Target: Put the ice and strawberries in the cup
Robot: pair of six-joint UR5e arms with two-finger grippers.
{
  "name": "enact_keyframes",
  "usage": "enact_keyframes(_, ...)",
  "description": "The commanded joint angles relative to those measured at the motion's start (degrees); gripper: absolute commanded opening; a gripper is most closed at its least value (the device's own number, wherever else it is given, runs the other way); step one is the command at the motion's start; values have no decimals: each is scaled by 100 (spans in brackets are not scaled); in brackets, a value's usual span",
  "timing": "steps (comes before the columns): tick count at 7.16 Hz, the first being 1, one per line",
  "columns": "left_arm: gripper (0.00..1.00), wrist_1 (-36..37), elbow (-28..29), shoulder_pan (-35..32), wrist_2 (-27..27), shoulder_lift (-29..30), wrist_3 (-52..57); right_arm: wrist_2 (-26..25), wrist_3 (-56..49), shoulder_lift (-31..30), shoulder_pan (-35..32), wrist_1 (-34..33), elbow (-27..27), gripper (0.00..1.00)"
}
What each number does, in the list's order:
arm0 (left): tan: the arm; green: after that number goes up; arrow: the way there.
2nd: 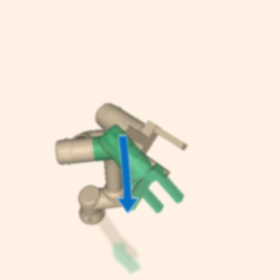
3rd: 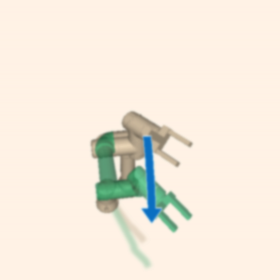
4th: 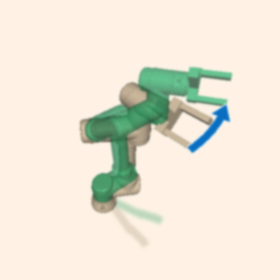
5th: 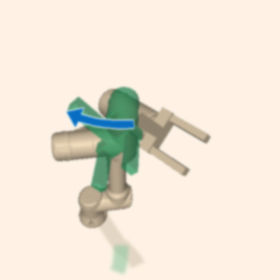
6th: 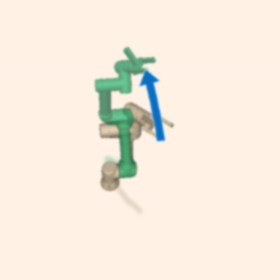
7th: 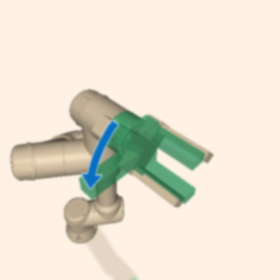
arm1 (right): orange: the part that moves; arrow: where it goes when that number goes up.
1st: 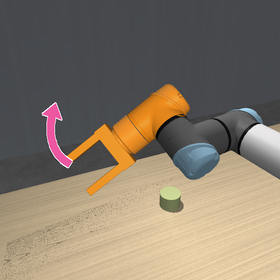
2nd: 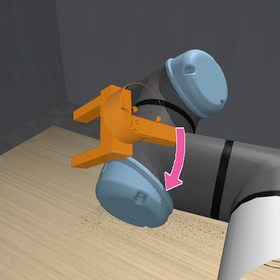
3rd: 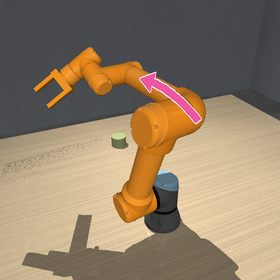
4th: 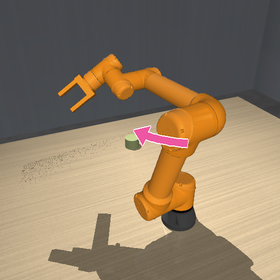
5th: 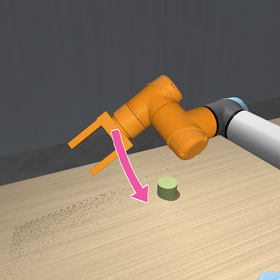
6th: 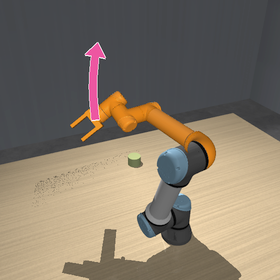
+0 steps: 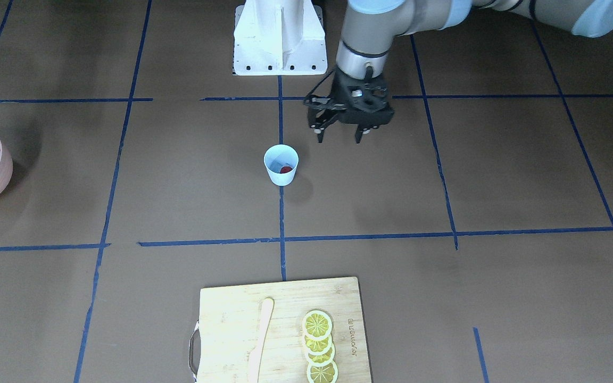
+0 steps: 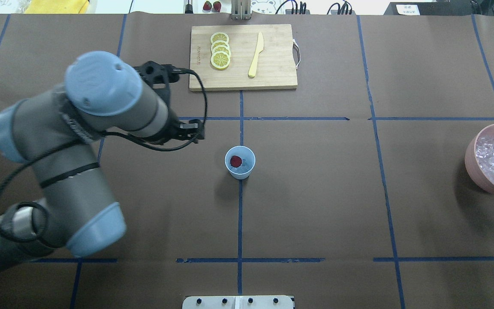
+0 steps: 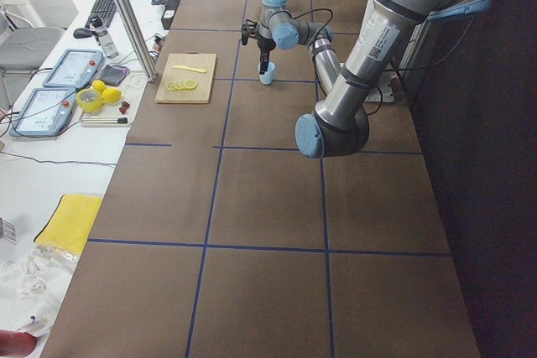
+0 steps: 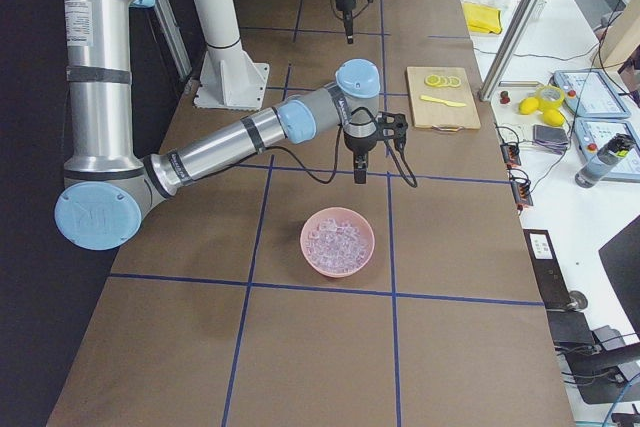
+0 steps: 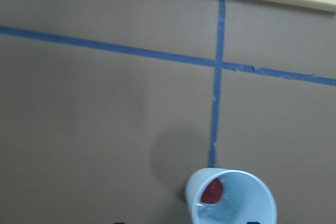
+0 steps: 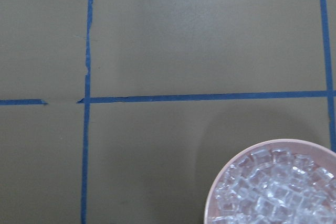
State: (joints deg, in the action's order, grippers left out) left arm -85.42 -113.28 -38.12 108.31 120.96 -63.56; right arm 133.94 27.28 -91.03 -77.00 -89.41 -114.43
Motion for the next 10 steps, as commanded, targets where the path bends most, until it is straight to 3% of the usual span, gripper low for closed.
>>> enact_keyframes(1, 83, 17, -476, -1690, 1317, -1498, 2537, 88, -1237, 15, -656, -15, 700, 99)
enact_keyframes(2, 83, 86, -267, -2647, 1786, -1957, 4073, 106, -1652, 6, -894, -15, 947, 99)
enact_keyframes(3, 84, 87, 362, -3318, 2165, -2092, 5428, 106, -2048, 6, -1053, -15, 1184, 99)
enact_keyframes(5, 85, 61, 2091, -4750, 2230, -2007, 7769, 106, -2699, -3, -1221, -172, 1546, 99)
enact_keyframes(6, 85, 87, 2604, -5097, 2239, -1988, 8206, 97, -3015, 6, -1239, -486, 1564, 99)
enact_keyframes(7, 86, 548, 2784, -5135, 2639, -1997, 8202, 97, -3114, 119, -1265, -733, 1504, 99)
enact_keyframes(8, 99, 1197, 2481, -5135, 2982, -2101, 8193, 89, -3072, 233, -1265, -823, 1503, 99)
enact_keyframes(10, 100, 1230, 2197, -5135, 2968, -2269, 7862, 80, -3027, 252, -1265, -868, 1486, 99)
